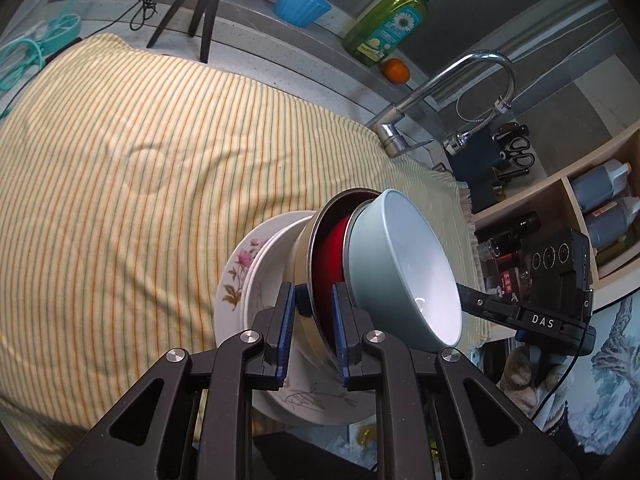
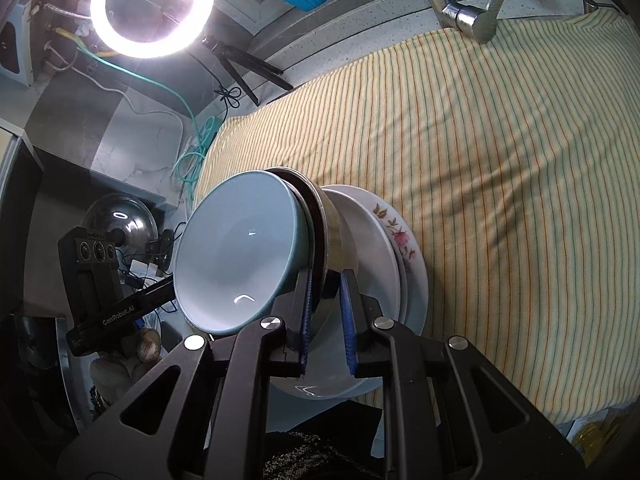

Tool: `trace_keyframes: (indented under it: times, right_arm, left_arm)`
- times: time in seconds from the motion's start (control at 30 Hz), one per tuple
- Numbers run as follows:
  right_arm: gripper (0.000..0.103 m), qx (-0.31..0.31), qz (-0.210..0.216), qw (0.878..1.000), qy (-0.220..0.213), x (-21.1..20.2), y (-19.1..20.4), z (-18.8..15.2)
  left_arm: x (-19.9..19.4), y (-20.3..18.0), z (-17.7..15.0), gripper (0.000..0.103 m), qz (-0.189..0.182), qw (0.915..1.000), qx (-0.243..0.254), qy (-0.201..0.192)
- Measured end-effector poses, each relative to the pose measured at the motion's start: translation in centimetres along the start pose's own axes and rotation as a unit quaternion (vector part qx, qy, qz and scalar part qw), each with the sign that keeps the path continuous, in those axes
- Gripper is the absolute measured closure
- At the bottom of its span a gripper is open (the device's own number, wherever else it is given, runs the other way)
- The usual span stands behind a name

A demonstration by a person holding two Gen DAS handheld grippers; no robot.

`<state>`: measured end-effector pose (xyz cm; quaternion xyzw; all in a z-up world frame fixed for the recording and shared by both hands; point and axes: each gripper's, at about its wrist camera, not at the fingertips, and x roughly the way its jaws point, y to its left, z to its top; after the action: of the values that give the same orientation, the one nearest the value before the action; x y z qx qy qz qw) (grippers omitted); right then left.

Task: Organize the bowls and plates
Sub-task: 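Lift the nested bowl stack and lower it onto the plate stack, then open both grippers and pull them back from the stack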

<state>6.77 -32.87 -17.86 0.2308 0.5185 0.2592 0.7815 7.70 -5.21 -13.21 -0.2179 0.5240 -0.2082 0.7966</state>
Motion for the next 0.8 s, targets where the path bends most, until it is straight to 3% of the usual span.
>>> trace_keyframes:
  times: [0.43, 0.57, 0.73, 0.8]
  right_arm:
    - [0.087, -0.006, -0.010, 1.000, -0.002, -0.4, 0.3, -0.9]
    - [0.071, -0.017, -0.021, 1.000, -0.012, -0.9, 0.7, -1.1]
    - [0.069, -0.018, -0.028, 0.999, -0.020, -1.5, 0.8, -1.5]
    - [0.061, -0.023, -0.036, 0.999, -0.027, -1.8, 0.9, -1.8]
  left_arm:
    - [-0.3, 0.6, -0.8, 0.088, 0.003, 0.9999, -0.004, 0.009]
    - [-0.9, 0.4, -1.0, 0.086, -0.001, 1.0000, 0.001, 0.006]
    - [-1.5, 0.1, -1.2, 0.083, 0.004, 1.0000, 0.005, -0.003]
    - [-1.7, 0.1, -1.3, 0.083, 0.008, 0.9999, 0.009, -0.004]
